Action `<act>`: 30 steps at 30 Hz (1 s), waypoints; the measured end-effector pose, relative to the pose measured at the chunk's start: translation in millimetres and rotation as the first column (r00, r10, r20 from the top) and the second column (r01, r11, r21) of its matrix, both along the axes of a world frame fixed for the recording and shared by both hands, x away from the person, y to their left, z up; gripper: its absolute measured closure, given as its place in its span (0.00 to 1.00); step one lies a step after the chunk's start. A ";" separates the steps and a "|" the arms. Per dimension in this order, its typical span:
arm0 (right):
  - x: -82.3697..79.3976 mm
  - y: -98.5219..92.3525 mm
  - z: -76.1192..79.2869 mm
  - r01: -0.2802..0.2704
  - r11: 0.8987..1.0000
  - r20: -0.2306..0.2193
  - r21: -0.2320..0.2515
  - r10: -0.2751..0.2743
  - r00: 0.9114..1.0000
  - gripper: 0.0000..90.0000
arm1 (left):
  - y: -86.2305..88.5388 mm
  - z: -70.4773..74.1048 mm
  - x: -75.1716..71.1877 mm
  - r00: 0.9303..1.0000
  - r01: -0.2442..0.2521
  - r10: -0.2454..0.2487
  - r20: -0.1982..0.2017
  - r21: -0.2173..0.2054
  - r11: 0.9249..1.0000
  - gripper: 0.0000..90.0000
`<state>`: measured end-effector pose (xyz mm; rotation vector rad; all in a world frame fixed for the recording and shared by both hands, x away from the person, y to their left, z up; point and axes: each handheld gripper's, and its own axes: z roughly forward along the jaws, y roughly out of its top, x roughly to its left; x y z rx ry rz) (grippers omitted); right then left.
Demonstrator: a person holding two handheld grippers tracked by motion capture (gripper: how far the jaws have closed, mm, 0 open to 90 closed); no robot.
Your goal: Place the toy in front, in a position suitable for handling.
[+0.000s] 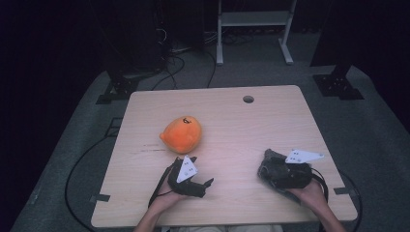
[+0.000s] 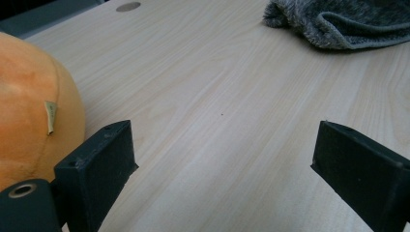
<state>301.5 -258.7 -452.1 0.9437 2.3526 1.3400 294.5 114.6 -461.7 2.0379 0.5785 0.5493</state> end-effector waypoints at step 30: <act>0.8 -4.7 -3.7 0.013 1.000 -0.029 0.008 -0.013 1.000 0.29 | 37.4 51.8 34.9 0.991 -0.095 0.098 0.097 -0.028 0.995 0.06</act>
